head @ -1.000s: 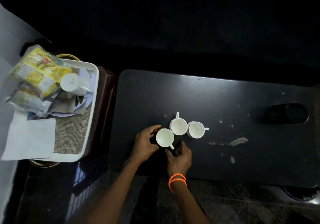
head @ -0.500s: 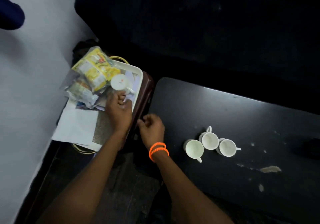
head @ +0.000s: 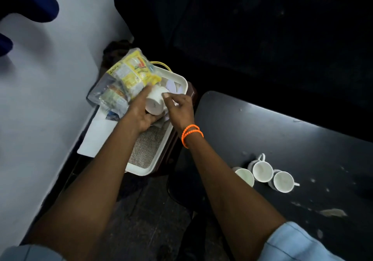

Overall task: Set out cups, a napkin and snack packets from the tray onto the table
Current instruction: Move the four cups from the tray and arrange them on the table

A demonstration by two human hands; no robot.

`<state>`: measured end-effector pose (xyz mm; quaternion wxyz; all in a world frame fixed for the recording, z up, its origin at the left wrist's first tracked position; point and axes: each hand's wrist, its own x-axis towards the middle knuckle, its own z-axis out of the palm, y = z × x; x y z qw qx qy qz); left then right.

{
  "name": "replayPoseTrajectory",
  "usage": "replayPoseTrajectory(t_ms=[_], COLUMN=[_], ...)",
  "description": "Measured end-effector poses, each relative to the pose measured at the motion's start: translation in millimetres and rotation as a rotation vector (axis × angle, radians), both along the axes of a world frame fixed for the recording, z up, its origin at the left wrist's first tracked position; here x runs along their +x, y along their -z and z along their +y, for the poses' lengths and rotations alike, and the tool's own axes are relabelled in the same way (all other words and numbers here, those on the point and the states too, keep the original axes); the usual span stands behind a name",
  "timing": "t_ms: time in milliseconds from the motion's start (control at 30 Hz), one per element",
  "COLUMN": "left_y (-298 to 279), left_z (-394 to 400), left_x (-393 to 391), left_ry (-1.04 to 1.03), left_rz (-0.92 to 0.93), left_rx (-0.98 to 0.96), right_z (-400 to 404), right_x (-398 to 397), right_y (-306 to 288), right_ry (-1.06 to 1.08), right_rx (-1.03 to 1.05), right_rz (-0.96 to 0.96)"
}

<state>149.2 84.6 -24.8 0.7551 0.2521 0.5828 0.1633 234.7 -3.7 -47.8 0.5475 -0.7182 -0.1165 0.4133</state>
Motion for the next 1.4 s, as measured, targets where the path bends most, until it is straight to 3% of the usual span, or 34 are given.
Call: replayPoseTrajectory(t_ms=[100,167,233,333,400,667,733,933,1033,1167,1400], left_y=[5.7,8.9,10.5,14.2,16.8,12.3,13.0,23.9,33.0,46.9,55.4], left_z=[-20.7,-37.1,-53.7,-80.7,-98.3,-185.9,-217.7,-278.5,-296.5,-307.5,-321.5], left_x=[-2.9,0.5,8.5,22.7,29.2,71.0,87.2,91.3,87.2,75.5,62.8], left_ry=[-0.005,-0.052,-0.010,0.152,0.313,1.167,1.379,1.670,1.630,1.389,1.008], left_rz=[-0.194,-0.381,-0.495,-0.444,-0.360,-0.248,-0.163,0.005,0.079,0.235,0.451], left_rx=[0.037,0.039,0.079,0.168,0.220,0.500,0.633,1.017,1.095,1.117,0.942], right_z=[-17.6,-33.9,-56.7,-100.1,-132.5,-276.4,-313.2,-379.8,-390.4,-384.9,-360.8], right_x=[-2.3,1.8,10.0,27.4,42.1,57.7,47.2,-3.9,-19.9,-20.8,-12.5], right_y=[-5.3,-9.4,-12.1,-11.8,-12.6,-9.5,-4.2,28.5,46.2,68.8,81.5], right_ry=[0.248,0.336,0.251,0.103,0.163,0.288,0.411,0.578,0.621,0.659,0.667], right_rx=[0.104,0.119,0.202,0.337,0.337,-0.116,-0.168,-0.284,-0.345,-0.378,-0.390], right_rz=[0.023,0.212,0.436,0.487,0.375,-0.378,-0.434,-0.407,-0.367,-0.311,-0.258])
